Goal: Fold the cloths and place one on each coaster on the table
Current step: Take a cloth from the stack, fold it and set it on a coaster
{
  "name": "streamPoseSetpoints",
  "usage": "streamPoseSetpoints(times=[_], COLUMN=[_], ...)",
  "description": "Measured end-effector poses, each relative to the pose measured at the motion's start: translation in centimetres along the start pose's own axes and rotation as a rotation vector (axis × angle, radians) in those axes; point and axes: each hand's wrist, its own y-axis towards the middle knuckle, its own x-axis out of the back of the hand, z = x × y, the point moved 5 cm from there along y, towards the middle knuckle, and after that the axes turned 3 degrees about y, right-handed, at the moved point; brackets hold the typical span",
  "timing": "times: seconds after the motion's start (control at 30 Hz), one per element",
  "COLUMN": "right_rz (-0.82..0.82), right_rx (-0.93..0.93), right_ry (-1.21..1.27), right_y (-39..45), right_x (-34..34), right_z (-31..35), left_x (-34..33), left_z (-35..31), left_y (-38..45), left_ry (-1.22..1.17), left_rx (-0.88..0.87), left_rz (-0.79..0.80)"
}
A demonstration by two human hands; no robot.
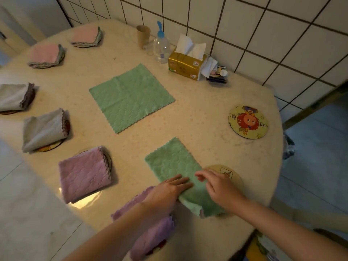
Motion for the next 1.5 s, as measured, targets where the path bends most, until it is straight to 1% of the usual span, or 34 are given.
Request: streamPoseSetpoints(times=[0.03, 0.1, 0.13, 0.17, 0.23, 0.3, 0.43, 0.5, 0.57, 0.63, 0.7, 0.77, 0.8, 0.83, 0.9, 0.93, 1.03, 1.07, 1.27, 1.37, 1.5], right_rz=[0.061, 0.231, 0.296, 0.327, 0.351, 0.365, 0.344, 0.374, 0.396, 0.346, 0.296, 0.213, 0.157, 0.122, 0.112, 0.111, 0.095, 0.095, 0.049, 0.052, 0.058], right_rx=[0.055, 0.184, 0.243, 0.303, 0.373, 0.386, 0.391, 0.378, 0.339, 0.260, 0.061, -0.112, -0.163, -0.197, -0.228, -0.238, -0.265, -0.268, -0.284, -0.295, -0.312], right_ry=[-0.096, -0.314, -0.403, -0.464, -0.553, -0.581, -0.590, -0.581, -0.505, -0.351, -0.122, 0.128, 0.178, 0.171, 0.095, 0.050, -0.027, -0.034, -0.067, -0.108, -0.128], right_y=[0.3, 0.5, 0.4, 0.3, 0.0, -0.1, 0.2, 0.7, 1.2, 2.3, 3.9, 5.7, 6.8, 7.7, 8.8, 9.4, 10.0, 10.1, 10.3, 10.5, 10.7], right_x=[-0.3, -1.5, -2.0, -2.3, -2.6, -3.0, -3.2, -3.2, -3.1, -2.6, -2.2, -2.3, -2.4, -2.6, -2.9, -3.1, -3.2, -3.2, -3.3, -3.5, -3.4], right_z=[-0.8, -2.0, -2.5, -2.9, -3.4, -4.0, -4.4, -4.4, -4.3, -3.8, -3.3, -2.9, -2.9, -2.8, -2.4, -2.4, -2.3, -2.3, -2.7, -2.5, -2.2], left_x=[0.0, 0.2, 0.3, 0.5, 0.5, 0.3, 0.3, 0.5, 1.0, 1.6, 1.6, 1.1, 0.8, 0.8, 1.3, 1.5, 1.6, 1.6, 1.5, 2.0, 3.9], left_z=[0.2, 0.5, 0.7, 0.8, 1.2, 1.7, 2.1, 2.5, 3.0, 3.7, 5.4, 7.1, 7.8, 7.9, 7.8, 7.9, 8.1, 8.3, 8.4, 9.5, 11.7], left_y=[-0.6, -1.7, -2.2, -2.6, -3.4, -4.1, -4.4, -4.2, -3.9, -3.5, -3.2, -3.2, -3.0, -2.9, -2.7, -2.5, -2.3, -2.2, -2.3, -2.0, -1.5], left_ry=[0.003, 0.080, 0.118, 0.143, 0.156, 0.144, 0.044, -0.069, -0.235, -0.388, -0.544, -0.845, -0.997, -1.112, -1.213, -1.228, -1.168, -1.147, -1.197, -1.096, -0.829], left_rx=[-0.032, -0.094, -0.117, -0.122, -0.098, -0.055, 0.013, 0.066, 0.163, 0.315, 0.544, 0.737, 0.794, 0.826, 0.846, 0.842, 0.839, 0.840, 0.843, 0.877, 0.962], left_rz=[-0.004, -0.048, -0.086, -0.113, -0.133, -0.122, -0.129, -0.132, -0.135, -0.147, -0.195, -0.273, -0.308, -0.328, -0.358, -0.374, -0.399, -0.401, -0.419, -0.443, -0.485])
